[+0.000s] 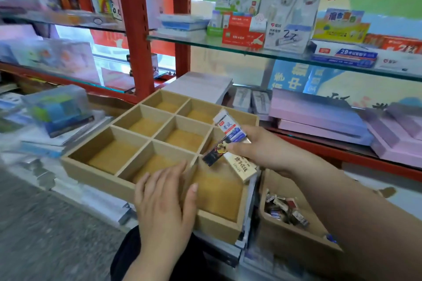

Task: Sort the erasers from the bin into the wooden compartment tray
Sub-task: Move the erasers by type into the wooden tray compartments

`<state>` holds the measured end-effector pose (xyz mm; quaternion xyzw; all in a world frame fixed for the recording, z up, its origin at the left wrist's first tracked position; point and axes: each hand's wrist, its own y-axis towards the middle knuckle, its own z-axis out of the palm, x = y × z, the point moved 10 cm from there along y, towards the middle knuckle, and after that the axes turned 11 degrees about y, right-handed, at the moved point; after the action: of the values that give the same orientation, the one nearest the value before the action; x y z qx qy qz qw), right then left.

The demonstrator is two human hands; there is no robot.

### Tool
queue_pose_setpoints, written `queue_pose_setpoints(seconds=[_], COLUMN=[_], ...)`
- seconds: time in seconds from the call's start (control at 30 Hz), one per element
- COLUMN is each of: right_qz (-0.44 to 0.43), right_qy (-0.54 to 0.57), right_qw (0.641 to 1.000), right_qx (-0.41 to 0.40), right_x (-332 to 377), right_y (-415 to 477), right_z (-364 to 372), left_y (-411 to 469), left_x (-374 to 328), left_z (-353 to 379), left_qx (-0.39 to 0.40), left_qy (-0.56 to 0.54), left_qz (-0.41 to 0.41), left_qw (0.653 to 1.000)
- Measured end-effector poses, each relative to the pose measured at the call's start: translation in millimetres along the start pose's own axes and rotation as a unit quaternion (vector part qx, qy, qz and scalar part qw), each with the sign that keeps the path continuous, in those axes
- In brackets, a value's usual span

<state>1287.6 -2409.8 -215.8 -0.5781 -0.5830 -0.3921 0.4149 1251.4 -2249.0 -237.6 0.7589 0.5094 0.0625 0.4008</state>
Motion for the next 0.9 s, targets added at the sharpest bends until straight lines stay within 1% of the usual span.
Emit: queue_pose_setpoints(seconds=[0.13,0.27,0.4,0.43,0.57,0.63,0.7,0.8,0.9], right_qz=[0.014,0.036,0.04,0.037,0.029,0.027,0.025,0.03,0.041], right_qy=[-0.096,-0.079,-0.078,-0.074,-0.074,-0.08,-0.079,-0.067,-0.01], right_qw=[0.995,0.996,0.996,0.996,0.997,0.996,0.996,0.996,0.999], right_qx=[0.032,0.019,0.031,0.031,0.022,0.028,0.044,0.057,0.025], right_x=[-9.6,-14.2,-16.3,-15.9,-13.2,-13.2,-13.0,-15.7,-21.6], right_y=[2.5,2.8,2.9,3.0,2.5,2.1,1.5,0.6,1.6], right_z=[23.6,23.3,25.8,26.0,26.3,29.4,33.9,34.1,21.6], left_y=[-0.3,4.5,19.6,24.8,43.1,43.3,42.3,43.1,47.7], left_x=[2.2,1.0,-3.2,-1.7,-1.3,-3.2,-5.4,-5.6,-3.5], left_z=[5.9,5.2,12.6,15.5,27.3,32.3,34.0,35.2,30.2], left_qx=[0.048,0.081,0.179,0.19,0.228,0.253,0.257,0.24,0.204], left_qy=[0.01,0.041,0.093,0.108,0.127,0.112,0.094,0.067,0.022], left_qz=[-0.019,-0.016,-0.029,-0.029,0.002,0.012,0.012,0.018,0.02], left_qw=[0.999,0.996,0.979,0.975,0.965,0.961,0.962,0.968,0.978])
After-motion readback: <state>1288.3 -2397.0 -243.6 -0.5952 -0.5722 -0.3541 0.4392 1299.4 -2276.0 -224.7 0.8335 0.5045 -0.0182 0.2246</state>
